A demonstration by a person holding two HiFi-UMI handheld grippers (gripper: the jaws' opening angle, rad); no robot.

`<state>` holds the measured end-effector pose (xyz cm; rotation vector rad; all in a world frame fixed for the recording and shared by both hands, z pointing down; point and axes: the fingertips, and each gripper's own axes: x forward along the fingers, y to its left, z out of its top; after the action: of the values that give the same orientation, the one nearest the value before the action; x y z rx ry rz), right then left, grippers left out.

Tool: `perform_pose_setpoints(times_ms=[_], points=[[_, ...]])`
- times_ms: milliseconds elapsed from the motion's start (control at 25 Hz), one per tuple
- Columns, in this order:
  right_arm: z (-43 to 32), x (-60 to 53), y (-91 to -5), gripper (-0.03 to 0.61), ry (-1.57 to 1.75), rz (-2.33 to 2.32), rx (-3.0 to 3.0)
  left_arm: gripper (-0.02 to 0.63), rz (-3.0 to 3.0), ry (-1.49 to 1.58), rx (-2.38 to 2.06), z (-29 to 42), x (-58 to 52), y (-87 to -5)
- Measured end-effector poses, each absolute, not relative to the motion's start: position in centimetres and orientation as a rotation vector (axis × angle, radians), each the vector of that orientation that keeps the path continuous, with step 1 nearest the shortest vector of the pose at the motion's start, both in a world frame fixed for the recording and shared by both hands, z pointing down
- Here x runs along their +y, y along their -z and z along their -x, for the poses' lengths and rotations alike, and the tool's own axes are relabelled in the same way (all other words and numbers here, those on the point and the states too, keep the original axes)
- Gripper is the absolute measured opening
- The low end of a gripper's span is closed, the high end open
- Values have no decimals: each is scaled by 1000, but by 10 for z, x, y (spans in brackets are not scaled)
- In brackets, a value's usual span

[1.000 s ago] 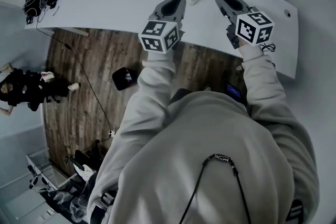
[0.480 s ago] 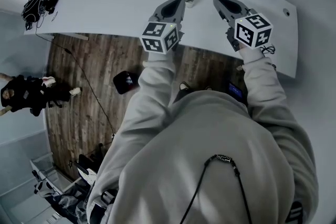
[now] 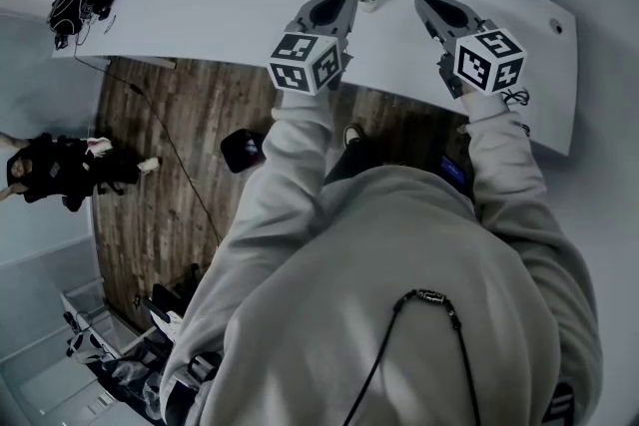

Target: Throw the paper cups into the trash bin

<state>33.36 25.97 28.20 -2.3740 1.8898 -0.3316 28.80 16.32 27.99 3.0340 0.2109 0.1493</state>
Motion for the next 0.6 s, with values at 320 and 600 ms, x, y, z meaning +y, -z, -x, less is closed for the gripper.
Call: perform_pose_setpoints(times_ms=[320, 600], points=[[-365, 223, -287, 18, 314, 2428, 1892, -5, -3030, -119, 249, -331, 125, -290], [-417, 146, -286, 18, 342, 2469, 1883, -5, -3006, -111, 302, -395, 52, -289]])
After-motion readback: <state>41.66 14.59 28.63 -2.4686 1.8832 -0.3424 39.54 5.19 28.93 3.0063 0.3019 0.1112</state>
